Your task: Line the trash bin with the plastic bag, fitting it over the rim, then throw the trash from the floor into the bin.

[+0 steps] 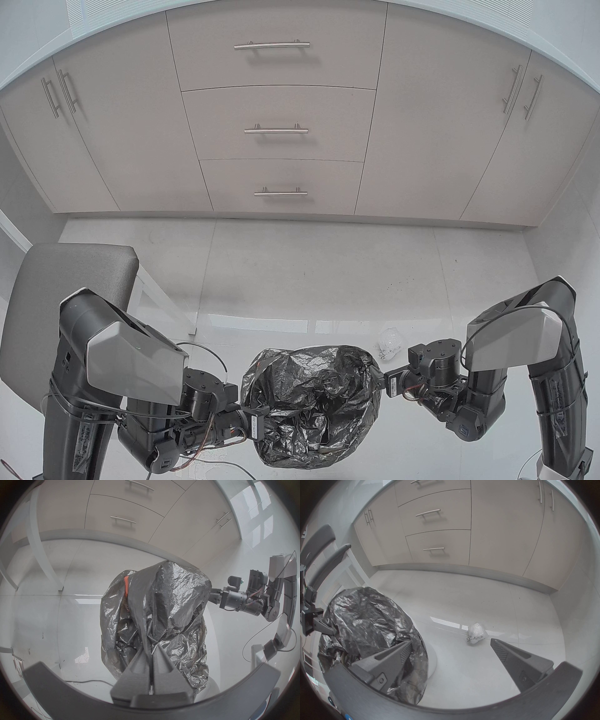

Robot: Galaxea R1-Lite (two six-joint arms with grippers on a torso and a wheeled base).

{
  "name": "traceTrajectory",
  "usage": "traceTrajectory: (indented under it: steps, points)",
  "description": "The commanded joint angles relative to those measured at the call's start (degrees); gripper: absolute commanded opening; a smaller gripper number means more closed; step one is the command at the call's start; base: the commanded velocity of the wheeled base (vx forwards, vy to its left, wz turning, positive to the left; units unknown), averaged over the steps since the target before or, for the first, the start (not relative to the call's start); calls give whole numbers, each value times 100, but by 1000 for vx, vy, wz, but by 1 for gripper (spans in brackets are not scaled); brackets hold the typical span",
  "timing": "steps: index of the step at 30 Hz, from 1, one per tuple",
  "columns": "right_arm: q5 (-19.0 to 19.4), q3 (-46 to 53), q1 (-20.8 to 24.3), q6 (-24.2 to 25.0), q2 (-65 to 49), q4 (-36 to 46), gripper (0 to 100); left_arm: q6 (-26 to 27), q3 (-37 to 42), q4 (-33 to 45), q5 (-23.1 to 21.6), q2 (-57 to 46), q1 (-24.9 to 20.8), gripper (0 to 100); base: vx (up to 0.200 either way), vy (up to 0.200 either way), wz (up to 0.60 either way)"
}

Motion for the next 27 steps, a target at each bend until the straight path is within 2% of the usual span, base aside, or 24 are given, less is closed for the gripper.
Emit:
traceTrajectory:
  steps: [1,3,6,10,12,15,18,23,27]
  points:
    - [72,502,283,23,-773,-105,100,-6,9,-4,6,9,0,0,0,0,0]
    - [107,643,371,14,-931,-105,100,-6,9,-4,6,9,0,0,0,0,0]
    - [485,994,722,-47,-1230,-105,100,-6,9,-4,6,9,0,0,0,0,0]
    - [467,792,845,-118,-1283,-105,100,-6,9,-4,6,9,0,0,0,0,0]
    - [459,572,854,-337,-1388,-105,100,-6,18,-4,6,9,0,0,0,0,0]
    - [274,362,959,-601,-1353,-105,100,-6,36,-4,6,9,-17,0,0,0,0]
    - [-209,19,1039,-821,-1151,-105,100,-6,71,-4,50,9,-35,0,0,0,0]
    - [-245,-377,1056,-1146,-1037,-69,100,-6,62,-4,190,26,-44,0,0,0,0]
    - [-245,-544,1074,-1181,-940,54,100,-6,62,-4,199,35,-44,0,0,0,0]
